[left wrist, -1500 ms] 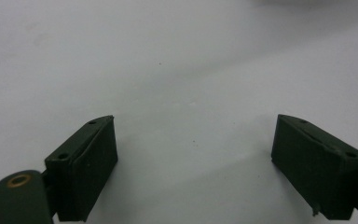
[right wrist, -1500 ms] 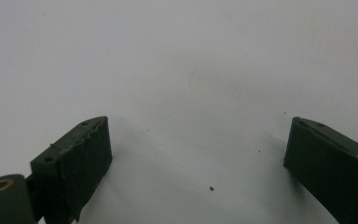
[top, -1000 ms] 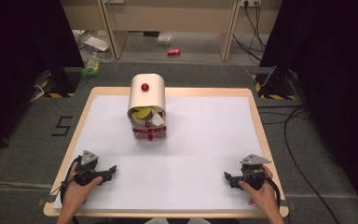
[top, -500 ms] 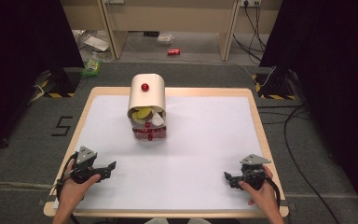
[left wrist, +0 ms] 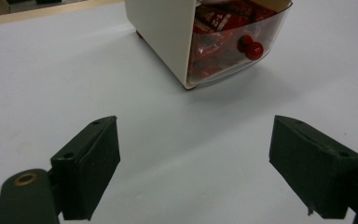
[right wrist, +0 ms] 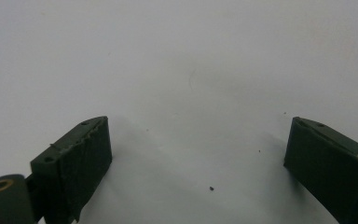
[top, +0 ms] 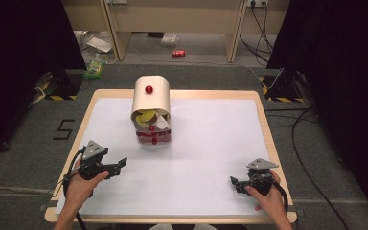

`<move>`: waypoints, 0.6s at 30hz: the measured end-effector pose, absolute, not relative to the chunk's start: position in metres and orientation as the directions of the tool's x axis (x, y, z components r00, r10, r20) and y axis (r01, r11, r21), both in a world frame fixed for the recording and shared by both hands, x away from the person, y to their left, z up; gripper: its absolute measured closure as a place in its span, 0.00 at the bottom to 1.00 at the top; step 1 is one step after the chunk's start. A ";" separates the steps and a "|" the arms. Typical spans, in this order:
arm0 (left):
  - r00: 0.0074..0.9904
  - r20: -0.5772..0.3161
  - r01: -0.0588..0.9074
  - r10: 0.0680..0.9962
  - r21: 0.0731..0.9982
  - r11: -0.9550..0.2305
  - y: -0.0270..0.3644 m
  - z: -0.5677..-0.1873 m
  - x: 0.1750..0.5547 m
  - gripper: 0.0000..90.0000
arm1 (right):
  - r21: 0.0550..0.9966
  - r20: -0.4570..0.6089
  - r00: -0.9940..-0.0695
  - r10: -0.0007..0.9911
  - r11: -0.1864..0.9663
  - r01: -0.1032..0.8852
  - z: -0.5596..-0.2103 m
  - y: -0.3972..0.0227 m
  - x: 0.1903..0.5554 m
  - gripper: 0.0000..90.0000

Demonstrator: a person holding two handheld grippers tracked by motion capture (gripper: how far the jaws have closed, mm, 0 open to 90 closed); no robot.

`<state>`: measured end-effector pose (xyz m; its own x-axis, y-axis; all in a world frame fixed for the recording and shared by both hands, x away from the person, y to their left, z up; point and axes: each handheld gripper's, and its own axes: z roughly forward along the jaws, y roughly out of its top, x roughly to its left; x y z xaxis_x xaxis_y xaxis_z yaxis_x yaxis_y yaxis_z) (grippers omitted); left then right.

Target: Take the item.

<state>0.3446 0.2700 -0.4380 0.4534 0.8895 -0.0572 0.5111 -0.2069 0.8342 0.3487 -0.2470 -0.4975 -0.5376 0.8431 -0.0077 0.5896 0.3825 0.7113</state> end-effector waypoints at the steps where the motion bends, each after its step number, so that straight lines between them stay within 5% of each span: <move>1: 0.457 -0.055 0.508 0.888 0.836 -0.209 0.269 -0.437 0.345 0.18 | 0.711 -0.006 -0.536 0.844 0.381 0.591 -0.497 -0.247 0.349 0.09; 18: 0.522 -0.025 0.442 0.853 0.863 -0.245 0.241 -0.403 0.359 0.21 | 0.711 -0.006 -0.536 0.844 0.381 0.591 -0.498 -0.247 0.349 0.09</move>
<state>0.3592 0.2409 -0.4033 0.5217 0.8528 -0.0250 0.4417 -0.2450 0.8631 0.3486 -0.2469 -0.4975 -0.5362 0.8441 -0.0065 0.5908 0.3808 0.7113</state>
